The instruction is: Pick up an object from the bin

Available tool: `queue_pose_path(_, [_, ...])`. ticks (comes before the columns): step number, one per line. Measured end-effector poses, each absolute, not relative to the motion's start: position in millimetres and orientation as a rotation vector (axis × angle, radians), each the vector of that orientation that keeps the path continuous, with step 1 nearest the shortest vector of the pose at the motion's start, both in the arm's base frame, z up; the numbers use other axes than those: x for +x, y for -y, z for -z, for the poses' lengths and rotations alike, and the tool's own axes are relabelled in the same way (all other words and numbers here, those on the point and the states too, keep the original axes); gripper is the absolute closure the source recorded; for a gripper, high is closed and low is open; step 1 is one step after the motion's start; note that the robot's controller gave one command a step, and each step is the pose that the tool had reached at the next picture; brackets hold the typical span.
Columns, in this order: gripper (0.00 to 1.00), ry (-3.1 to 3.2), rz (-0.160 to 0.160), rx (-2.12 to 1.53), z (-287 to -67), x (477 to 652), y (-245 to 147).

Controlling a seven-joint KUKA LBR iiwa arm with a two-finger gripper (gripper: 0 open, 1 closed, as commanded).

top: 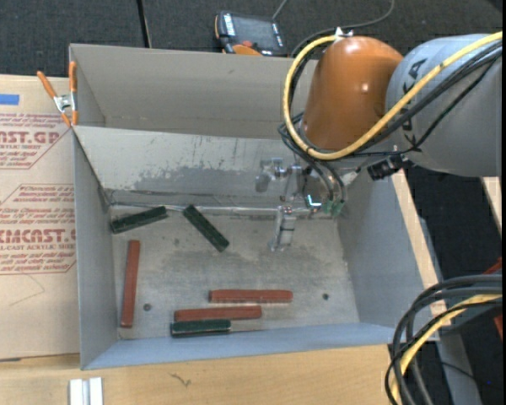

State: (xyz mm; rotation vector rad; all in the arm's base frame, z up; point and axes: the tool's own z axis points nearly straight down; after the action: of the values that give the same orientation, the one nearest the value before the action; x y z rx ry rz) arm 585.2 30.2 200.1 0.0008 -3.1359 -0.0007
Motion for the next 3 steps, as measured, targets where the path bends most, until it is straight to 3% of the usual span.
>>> queue_pose_path(1, [0.0,3.13,0.001,0.037,-81.6,487.0,-41.6])
queue_pose_path(2, [1.0,3.141,0.002,0.037,-85.6,491.0,-41.5])
queue_pose_path(3, [0.0,3.141,0.002,0.037,-85.5,490.9,-41.4])
